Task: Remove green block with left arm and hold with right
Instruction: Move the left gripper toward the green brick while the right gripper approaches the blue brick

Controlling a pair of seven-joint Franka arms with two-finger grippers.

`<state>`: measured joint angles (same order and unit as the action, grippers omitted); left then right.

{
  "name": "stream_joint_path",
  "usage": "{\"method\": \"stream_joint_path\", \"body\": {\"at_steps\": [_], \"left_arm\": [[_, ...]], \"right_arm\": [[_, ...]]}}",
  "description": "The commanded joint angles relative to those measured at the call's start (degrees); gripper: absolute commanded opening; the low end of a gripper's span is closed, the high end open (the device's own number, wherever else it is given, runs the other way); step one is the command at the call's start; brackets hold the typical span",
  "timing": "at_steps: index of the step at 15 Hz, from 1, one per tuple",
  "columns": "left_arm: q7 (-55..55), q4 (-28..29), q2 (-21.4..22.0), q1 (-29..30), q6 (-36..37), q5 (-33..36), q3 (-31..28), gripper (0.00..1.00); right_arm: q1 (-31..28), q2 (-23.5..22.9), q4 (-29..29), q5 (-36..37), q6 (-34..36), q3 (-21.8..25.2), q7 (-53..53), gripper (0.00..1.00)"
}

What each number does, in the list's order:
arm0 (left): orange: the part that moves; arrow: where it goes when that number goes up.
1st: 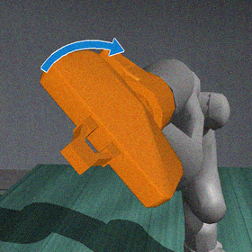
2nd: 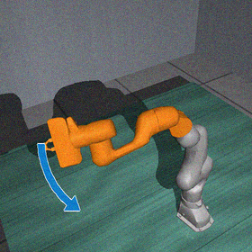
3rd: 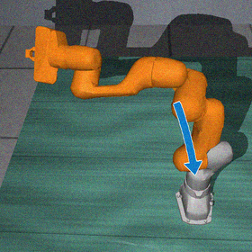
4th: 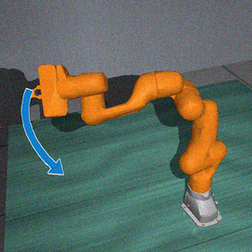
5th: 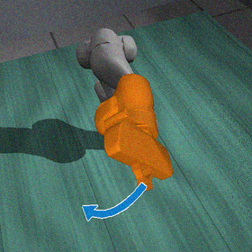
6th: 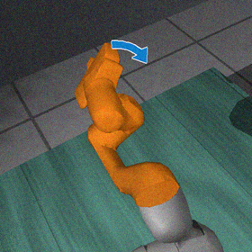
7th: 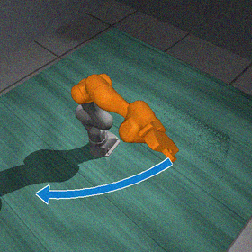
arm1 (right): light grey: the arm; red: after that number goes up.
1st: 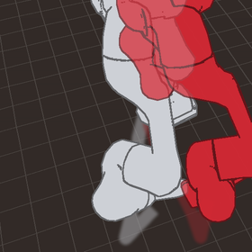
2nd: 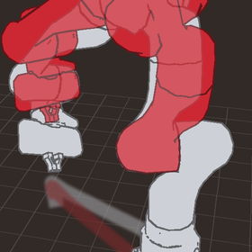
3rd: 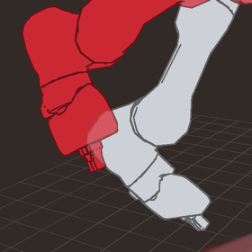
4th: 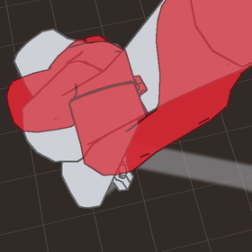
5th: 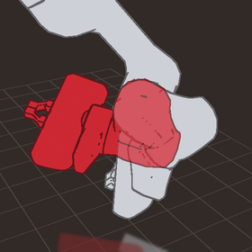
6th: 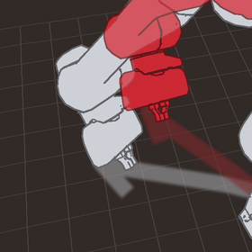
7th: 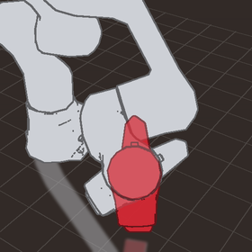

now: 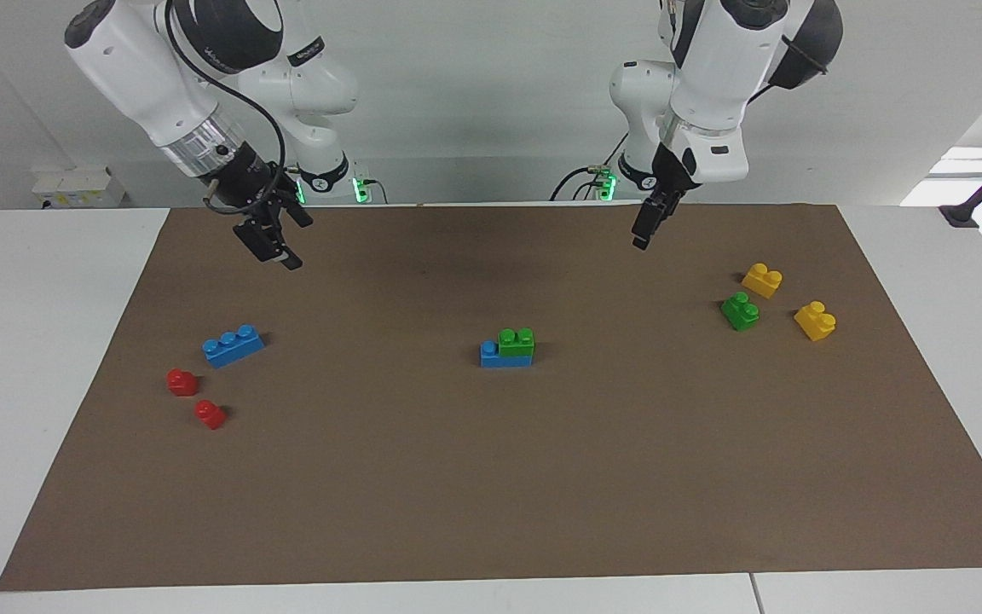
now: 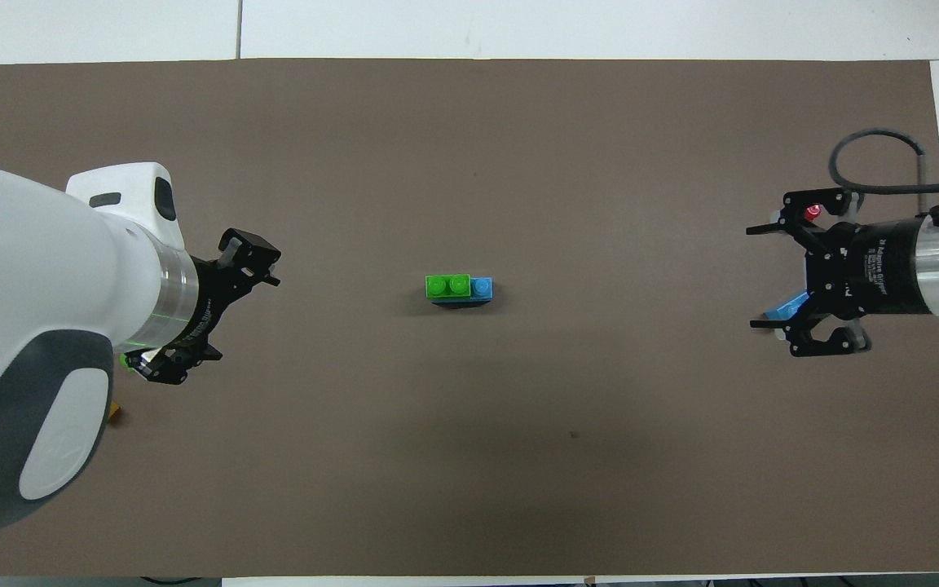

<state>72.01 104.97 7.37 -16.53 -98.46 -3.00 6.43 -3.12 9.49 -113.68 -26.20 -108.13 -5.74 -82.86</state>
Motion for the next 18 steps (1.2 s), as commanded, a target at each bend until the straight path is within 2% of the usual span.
{"method": "stream_joint_path", "body": {"at_steps": [1, 3, 7, 9, 13, 15, 17, 18], "left_arm": [[2.52, 3.48, 2.65, -2.61, -1.9, -0.78, -0.71, 1.0], [5.31, 5.06, 3.09, -4.29, -3.22, -0.78, -0.63, 1.0], [25.06, 8.39, 2.65, -7.8, -11.11, -1.48, -0.63, 1.0], [30.0, 9.11, 2.04, -9.04, -14.02, -3.22, -0.63, 1.0], [37.48, 7.36, -4.36, -11.24, -18.69, -4.03, -0.63, 1.0], [40.57, 5.6, -8.06, -11.94, -20.09, -3.94, -0.63, 1.0], [42.15, 5.42, -9.91, -12.03, -21.85, -4.03, -0.63, 1.0], [43.46, 5.33, -11.05, -12.47, -22.64, -4.03, -0.71, 1.0]], "right_arm": [[1.53, -4.03, -0.58, -3.58, -1.73, -0.23, 0.76, 0.96], [1.98, -7.19, 0.55, -5.09, -2.08, -0.14, 2.26, 0.96], [4.96, -13.78, 3.36, -7.29, -6.47, -0.23, 2.26, 0.96], [6.62, -17.04, 5.38, -8.33, -9.28, -0.23, 2.0, 0.96], [9.43, -22.4, 10.74, -9.22, -11.13, -0.23, 0.17, 0.93], [10.15, -23.64, 11.02, -8.87, -13.06, -0.23, -0.37, 0.92], [10.59, -24.61, 11.28, -8.96, -14.29, -0.32, -0.46, 0.92], [12.42, -24.96, 11.2, -8.0, -15.78, -0.23, 0.24, 0.96]]}}
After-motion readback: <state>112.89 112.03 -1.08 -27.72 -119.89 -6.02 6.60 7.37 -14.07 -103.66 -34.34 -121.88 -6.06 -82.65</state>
